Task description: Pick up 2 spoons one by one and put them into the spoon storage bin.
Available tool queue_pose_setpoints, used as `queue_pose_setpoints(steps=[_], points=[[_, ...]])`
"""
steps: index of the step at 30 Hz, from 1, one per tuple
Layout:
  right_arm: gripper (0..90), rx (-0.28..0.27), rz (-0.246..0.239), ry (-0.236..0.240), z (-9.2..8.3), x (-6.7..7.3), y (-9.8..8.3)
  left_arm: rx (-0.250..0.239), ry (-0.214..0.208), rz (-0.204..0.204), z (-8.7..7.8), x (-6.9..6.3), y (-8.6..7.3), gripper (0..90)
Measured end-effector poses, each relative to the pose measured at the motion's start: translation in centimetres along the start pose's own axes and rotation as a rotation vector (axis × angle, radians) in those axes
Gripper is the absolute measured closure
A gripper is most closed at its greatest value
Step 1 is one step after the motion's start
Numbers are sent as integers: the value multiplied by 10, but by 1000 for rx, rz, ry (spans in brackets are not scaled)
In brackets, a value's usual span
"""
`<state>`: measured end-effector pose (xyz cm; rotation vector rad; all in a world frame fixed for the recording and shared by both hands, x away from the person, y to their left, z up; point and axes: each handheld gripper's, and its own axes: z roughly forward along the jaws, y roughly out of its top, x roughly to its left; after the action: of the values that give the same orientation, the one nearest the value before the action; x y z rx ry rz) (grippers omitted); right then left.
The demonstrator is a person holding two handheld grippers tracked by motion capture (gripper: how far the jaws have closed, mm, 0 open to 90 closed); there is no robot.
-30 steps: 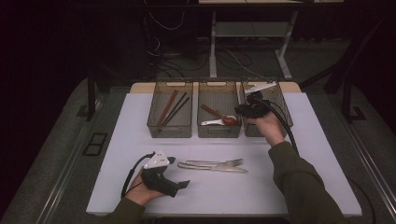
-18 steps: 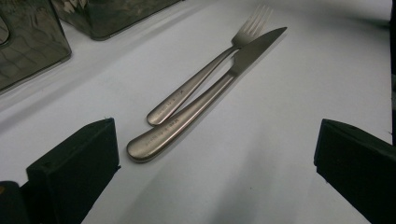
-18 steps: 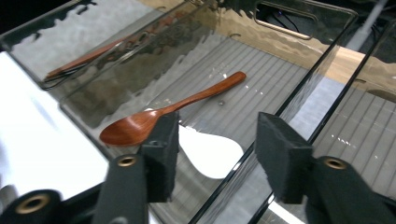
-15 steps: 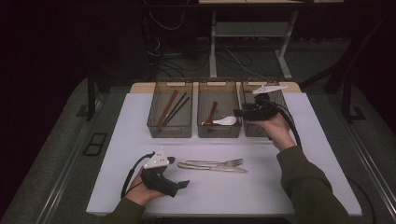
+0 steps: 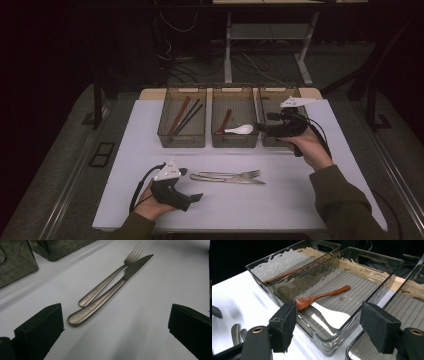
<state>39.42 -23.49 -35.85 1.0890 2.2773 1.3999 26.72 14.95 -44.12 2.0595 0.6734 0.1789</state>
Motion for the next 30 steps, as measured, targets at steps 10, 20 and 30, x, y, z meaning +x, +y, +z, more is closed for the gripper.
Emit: queue_pose_setpoints(steps=[10,20,30], points=[[214,-17,10,42,-15,7,-22,3,1,2,0,0,0,0],[187,-18,-6,34,-28,10,-48,-2,2,2,-1,-1,0,0],[187,-9,-17,26,-44,11,-77,-6,5,-1,-2,-2,1,0]])
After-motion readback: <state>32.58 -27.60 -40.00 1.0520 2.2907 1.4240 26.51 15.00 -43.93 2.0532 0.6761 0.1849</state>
